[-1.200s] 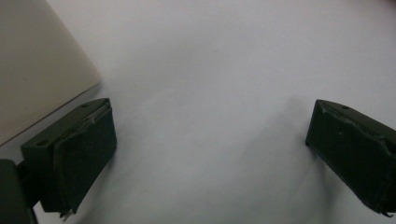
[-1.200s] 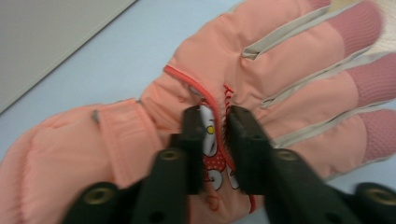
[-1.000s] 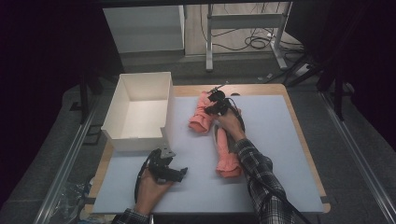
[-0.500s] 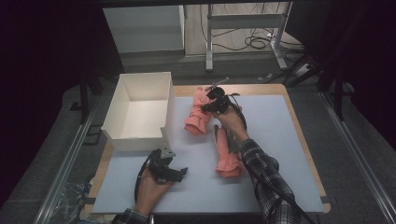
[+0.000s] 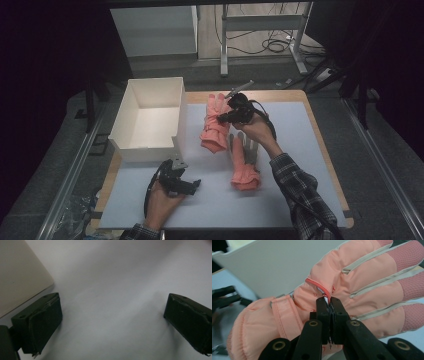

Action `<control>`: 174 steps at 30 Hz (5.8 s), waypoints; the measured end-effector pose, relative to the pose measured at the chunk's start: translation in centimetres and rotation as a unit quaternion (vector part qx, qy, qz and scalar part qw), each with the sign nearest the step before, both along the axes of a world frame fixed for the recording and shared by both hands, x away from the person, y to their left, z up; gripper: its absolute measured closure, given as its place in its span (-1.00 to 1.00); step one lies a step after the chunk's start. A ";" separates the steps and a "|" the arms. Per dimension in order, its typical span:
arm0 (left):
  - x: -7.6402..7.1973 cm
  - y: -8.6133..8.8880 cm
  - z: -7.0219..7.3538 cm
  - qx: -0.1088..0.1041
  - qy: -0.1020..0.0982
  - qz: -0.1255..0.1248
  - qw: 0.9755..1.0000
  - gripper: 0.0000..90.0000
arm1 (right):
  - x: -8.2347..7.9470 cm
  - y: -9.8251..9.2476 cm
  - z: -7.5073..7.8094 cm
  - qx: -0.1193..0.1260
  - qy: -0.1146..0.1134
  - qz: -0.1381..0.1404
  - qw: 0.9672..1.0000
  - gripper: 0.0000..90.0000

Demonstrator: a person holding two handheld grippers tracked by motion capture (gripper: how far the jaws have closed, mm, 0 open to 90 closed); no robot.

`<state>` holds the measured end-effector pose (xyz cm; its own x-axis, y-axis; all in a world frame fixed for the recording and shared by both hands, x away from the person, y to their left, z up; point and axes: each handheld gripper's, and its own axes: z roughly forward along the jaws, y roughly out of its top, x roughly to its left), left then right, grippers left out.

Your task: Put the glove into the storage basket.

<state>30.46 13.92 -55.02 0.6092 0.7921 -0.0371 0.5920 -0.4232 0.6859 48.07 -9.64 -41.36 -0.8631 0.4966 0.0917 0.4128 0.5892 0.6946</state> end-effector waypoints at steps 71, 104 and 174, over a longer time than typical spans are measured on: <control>0.0 0.0 0.0 -0.001 0.000 0.001 1.000 -0.96 | -12.1 -14.8 -6.0 0.013 -0.022 -0.040 0.999 0.75; 0.0 0.0 0.0 0.000 0.000 0.001 1.000 -0.96 | -15.7 -11.9 -11.4 0.027 0.027 0.002 0.999 0.94; 0.1 -0.1 -0.1 -0.004 0.004 0.009 1.000 -1.00 | -15.1 -18.5 -10.4 -0.001 -0.064 -0.165 0.984 -0.27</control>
<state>30.55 13.84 -55.08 0.5949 0.8024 -0.0478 0.6046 -0.4074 0.6845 33.00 -28.12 -51.72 -0.6591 0.7520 -0.0094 0.4906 0.4394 0.7525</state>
